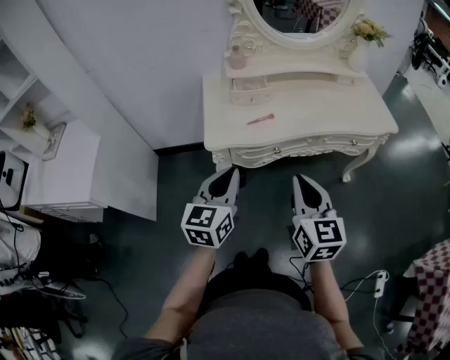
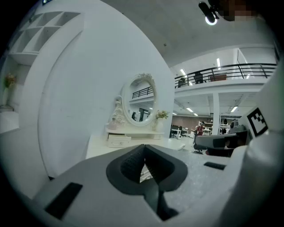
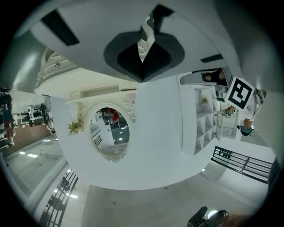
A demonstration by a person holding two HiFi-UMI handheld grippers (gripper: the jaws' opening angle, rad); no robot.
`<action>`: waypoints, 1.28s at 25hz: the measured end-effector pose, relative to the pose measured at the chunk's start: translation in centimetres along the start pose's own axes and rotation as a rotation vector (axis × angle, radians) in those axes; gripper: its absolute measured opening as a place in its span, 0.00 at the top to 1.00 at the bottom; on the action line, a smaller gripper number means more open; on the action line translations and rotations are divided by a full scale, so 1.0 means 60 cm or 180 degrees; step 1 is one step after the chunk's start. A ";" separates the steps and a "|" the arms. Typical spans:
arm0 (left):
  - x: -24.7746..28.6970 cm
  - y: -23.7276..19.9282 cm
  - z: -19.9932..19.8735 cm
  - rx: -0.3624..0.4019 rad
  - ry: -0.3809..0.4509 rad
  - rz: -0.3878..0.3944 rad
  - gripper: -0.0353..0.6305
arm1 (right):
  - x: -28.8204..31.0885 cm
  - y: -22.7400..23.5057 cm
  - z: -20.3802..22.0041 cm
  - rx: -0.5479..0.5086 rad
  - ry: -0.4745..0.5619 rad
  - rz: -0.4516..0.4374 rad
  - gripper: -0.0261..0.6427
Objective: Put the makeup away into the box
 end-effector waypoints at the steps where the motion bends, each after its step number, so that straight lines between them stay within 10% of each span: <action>1: 0.002 0.003 0.000 0.0006 0.0001 -0.0010 0.94 | -0.001 0.003 0.000 -0.0001 -0.0001 -0.0007 0.96; 32: 0.089 0.008 -0.015 0.0267 -0.0133 -0.0092 0.79 | 0.035 0.091 -0.013 0.0217 0.0095 -0.0103 0.95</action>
Point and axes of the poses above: the fingertips, and each gripper's own axes: x forward along the fingers, y to its right, z out of its underside, the point moved 7 cm from there along -x, backward along the fingers, and after that the axes turned 8 degrees about z, right-handed, at the moved point
